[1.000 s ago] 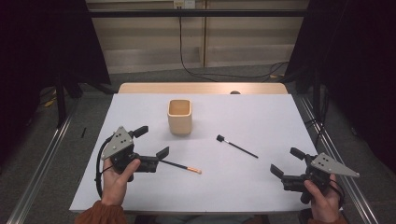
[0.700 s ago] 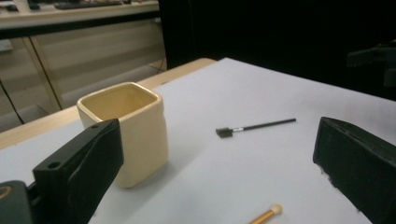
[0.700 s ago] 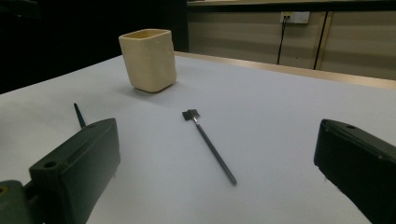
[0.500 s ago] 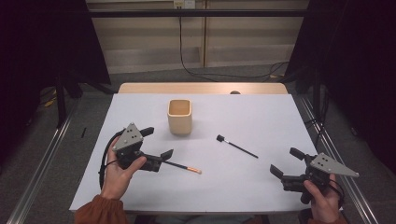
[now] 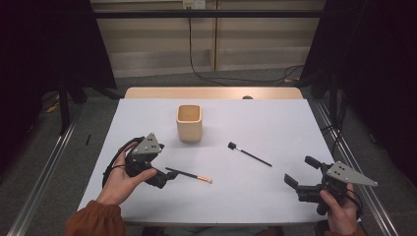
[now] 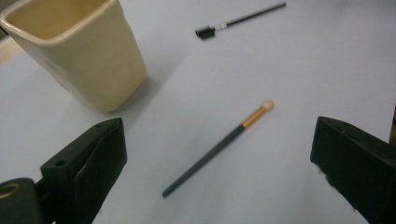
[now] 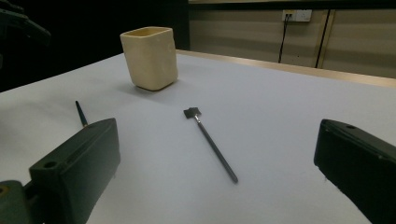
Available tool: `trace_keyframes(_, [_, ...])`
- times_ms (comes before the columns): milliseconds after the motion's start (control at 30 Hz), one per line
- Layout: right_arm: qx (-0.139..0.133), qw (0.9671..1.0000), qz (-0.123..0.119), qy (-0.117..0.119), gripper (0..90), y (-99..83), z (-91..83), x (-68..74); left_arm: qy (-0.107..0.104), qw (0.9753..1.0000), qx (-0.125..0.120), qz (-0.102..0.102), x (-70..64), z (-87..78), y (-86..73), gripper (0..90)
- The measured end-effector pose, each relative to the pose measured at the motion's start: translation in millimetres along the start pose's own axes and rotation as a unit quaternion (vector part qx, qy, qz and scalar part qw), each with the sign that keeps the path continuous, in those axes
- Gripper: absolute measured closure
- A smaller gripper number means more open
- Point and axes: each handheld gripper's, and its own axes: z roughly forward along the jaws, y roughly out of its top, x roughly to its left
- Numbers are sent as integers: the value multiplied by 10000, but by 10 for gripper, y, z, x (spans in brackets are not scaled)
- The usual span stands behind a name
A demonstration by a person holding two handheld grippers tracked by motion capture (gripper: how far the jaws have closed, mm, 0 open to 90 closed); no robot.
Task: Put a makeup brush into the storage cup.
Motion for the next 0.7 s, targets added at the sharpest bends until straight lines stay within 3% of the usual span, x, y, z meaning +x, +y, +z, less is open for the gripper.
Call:
trace_keyframes(67, [20, 10000, -12, 3, 0, -2, 2, 0, -263, 9985, 471, 15, 3, 52, -5, 44])
trace_keyframes(100, [20, 10000, -12, 3, 0, -2, 2, 0, -263, 9985, 471, 15, 3, 52, -5, 44])
trace_keyframes(267, [50, 10000, -16, 23, 0, -3, 4, 1, -490, 9934, 1036, 32, -7, 122, -42, 51])
trace_keyframes(300, [50, 10000, -16, 23, 0, -3, 4, 1, -535, 9913, 1199, 98, -4, 129, -47, 51])
trace_keyframes(333, [50, 10000, -20, 39, 0, -1, 4, 2, -595, 9858, 1564, 148, -2, 154, -64, 53])
trace_keyframes(367, [52, 10000, -24, 37, 0, -1, 4, 3, -595, 9858, 1564, 148, -2, 154, -64, 58])
trace_keyframes(400, [55, 10000, -18, 37, 0, -1, 5, 4, -615, 9835, 1692, 157, -1, 169, -79, 63])
trace_keyframes(433, [52, 10000, -17, 42, 0, -2, 6, 4, -647, 9787, 1943, 147, 22, 203, -113, 59])
trace_keyframes(467, [52, 10000, -17, 42, 0, -2, 6, 4, -647, 9787, 1943, 147, 22, 203, -113, 55])
trace_keyframes(533, [74, 10000, -20, 38, 0, -4, 9, 3, -680, 9746, 2126, 198, 48, 235, -155, 58])
trace_keyframes(633, [88, 10000, -19, 37, 0, -5, 9, 4, -729, 9718, 2227, 266, 64, 267, -195, 58])
trace_keyframes(667, [90, 10000, -27, 30, 0, -5, 12, 2, -709, 9724, 2199, 323, 63, 269, -198, 59])
trace_keyframes(700, [95, 9999, -35, 33, 0, -5, 13, 2, -495, 9742, 2144, 506, 64, 273, -195, 49])
